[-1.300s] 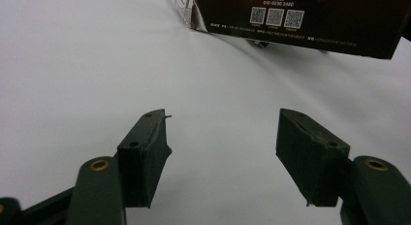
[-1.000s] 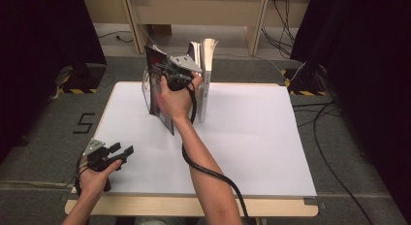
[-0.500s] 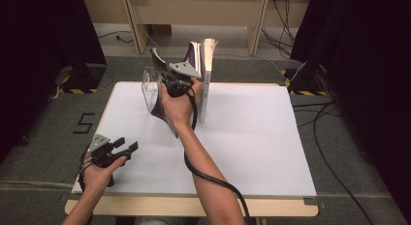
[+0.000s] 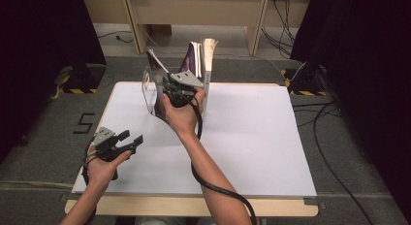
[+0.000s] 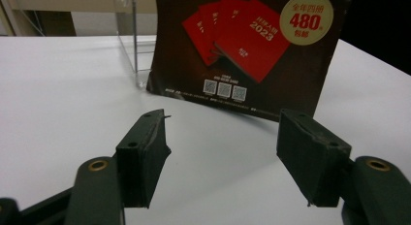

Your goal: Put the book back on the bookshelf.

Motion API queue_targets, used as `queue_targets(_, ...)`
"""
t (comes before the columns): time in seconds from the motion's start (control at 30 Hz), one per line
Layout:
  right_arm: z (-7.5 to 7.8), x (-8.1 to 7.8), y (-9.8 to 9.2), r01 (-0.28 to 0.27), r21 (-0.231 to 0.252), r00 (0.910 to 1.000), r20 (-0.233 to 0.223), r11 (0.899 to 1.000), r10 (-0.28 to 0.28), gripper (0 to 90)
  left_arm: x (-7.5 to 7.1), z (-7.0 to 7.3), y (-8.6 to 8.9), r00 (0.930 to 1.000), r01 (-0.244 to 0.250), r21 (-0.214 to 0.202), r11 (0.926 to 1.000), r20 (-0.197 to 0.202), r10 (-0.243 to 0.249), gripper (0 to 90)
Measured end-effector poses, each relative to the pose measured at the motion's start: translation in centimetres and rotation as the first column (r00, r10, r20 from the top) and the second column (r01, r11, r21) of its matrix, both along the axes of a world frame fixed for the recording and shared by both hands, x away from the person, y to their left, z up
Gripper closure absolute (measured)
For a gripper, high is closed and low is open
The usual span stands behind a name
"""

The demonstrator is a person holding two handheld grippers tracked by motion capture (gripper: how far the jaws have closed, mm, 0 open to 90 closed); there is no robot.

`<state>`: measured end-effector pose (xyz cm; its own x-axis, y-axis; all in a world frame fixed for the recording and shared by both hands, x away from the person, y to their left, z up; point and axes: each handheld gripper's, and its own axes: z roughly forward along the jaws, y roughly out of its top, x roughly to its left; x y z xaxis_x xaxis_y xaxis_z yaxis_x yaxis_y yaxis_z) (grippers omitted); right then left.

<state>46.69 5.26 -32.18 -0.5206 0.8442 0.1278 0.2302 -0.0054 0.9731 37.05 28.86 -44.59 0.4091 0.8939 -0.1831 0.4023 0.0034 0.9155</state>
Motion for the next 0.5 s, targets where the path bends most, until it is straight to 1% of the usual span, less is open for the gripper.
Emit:
queue_targets(0.13, -0.2, 0.0, -0.3, 0.003, -0.007, 1.0, -0.003, 1.0, -0.003, 70.6, 0.3, 0.2, -0.7, 0.9999, 0.016, 0.002, 0.9999, 0.004, -0.016, 34.2)
queue_targets(0.2, -0.3, 0.1, -0.5, 0.006, -0.005, 0.9999, -0.013, 1.0, -0.006, 69.4, 0.4, 0.2, -0.9, 0.9998, 0.02, -0.001, 0.9998, 0.001, -0.02, 34.3)
queue_targets(0.27, -0.2, 0.1, -0.9, 0.012, -0.021, 0.9998, -0.013, 1.0, -0.013, 76.7, 0.3, 0.1, -1.0, 0.9998, 0.021, 0.0, 0.9998, -0.003, -0.021, 34.3)
queue_targets(0.3, -0.2, 0.1, -1.0, 0.011, -0.023, 0.9998, -0.014, 1.0, -0.012, 77.2, 0.3, 0.0, -0.9, 0.9998, 0.02, 0.0, 0.9998, -0.004, -0.02, 34.3)
queue_targets(0.37, -0.2, 0.1, -1.1, 0.009, -0.026, 0.9998, -0.019, 1.0, -0.01, 75.0, 0.3, 0.0, -0.9, 0.9998, 0.019, 0.0, 0.9998, -0.004, -0.019, 34.3)
queue_targets(0.43, -0.3, -0.1, -1.3, 0.013, -0.03, 0.9997, -0.019, 0.999, -0.013, 83.3, 0.3, -0.1, -0.8, 0.9998, 0.017, 0.002, 0.9999, -0.004, -0.017, 34.3)
queue_targets(0.5, -0.3, -0.2, -1.4, 0.009, -0.029, 0.9998, -0.019, 1.0, -0.01, 86.2, 0.3, -0.1, -0.8, 0.9998, 0.017, 0.001, 0.9999, -0.005, -0.017, 34.3)
